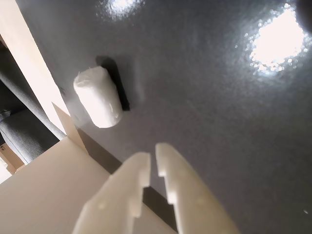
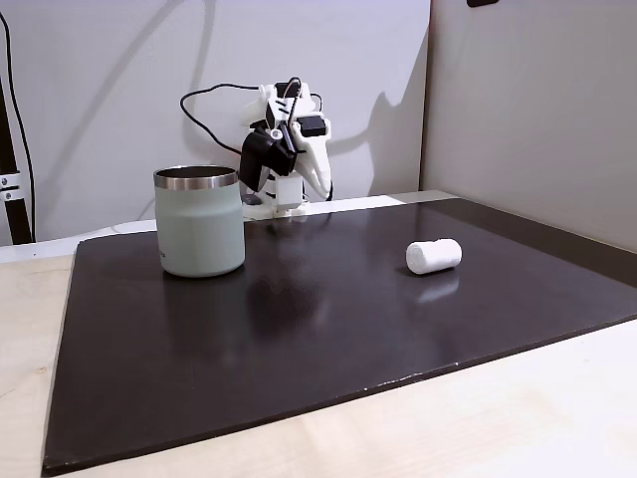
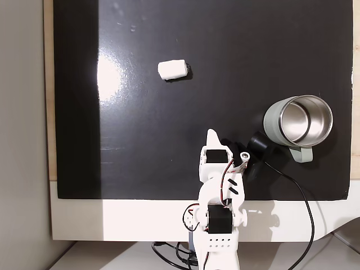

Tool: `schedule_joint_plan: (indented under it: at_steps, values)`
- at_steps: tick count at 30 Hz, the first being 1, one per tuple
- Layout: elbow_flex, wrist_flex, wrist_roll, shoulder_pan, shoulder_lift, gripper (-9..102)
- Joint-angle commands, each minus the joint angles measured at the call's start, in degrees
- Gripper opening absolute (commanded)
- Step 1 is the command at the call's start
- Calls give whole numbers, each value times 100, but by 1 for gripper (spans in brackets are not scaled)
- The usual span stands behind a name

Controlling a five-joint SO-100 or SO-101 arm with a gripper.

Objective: Grasp a gauze and put it in the cup.

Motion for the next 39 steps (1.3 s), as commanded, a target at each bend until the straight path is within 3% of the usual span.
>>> schedule_joint_plan:
  at_steps: [1,20,27,39]
  values:
    - [9,-255,-53,-18,70,0]
    - [9,-264,-44,-26,70,0]
    - [-536,193,105,-396,-35,0]
    - [-3410,-79,1310,-958,-3929,0]
